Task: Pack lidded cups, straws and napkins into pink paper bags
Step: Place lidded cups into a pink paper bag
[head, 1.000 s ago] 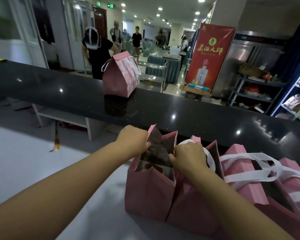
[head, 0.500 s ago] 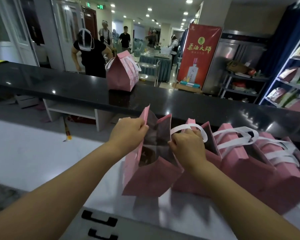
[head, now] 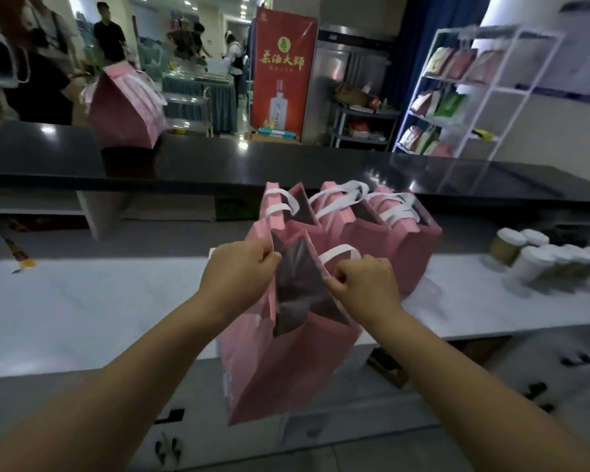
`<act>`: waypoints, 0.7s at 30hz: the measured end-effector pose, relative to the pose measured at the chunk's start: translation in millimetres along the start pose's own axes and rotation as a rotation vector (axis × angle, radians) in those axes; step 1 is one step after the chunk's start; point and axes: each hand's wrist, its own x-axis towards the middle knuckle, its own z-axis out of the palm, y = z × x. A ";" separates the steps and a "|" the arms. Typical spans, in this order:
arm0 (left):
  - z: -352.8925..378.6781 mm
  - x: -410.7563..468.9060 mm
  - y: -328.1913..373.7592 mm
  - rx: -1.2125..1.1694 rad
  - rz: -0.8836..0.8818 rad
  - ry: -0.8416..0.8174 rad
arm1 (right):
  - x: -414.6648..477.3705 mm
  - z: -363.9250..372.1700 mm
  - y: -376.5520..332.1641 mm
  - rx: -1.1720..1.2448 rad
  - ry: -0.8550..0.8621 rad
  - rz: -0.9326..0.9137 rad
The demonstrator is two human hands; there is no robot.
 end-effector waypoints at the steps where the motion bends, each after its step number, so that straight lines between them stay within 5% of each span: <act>1: 10.4 -1.5 13.8 -0.009 0.017 -0.014 | -7.2 -4.9 15.1 0.003 0.000 0.022; 21: 305.4 29.7 350.3 -0.164 0.208 -0.158 | -127.8 -106.6 440.4 -0.170 0.118 0.426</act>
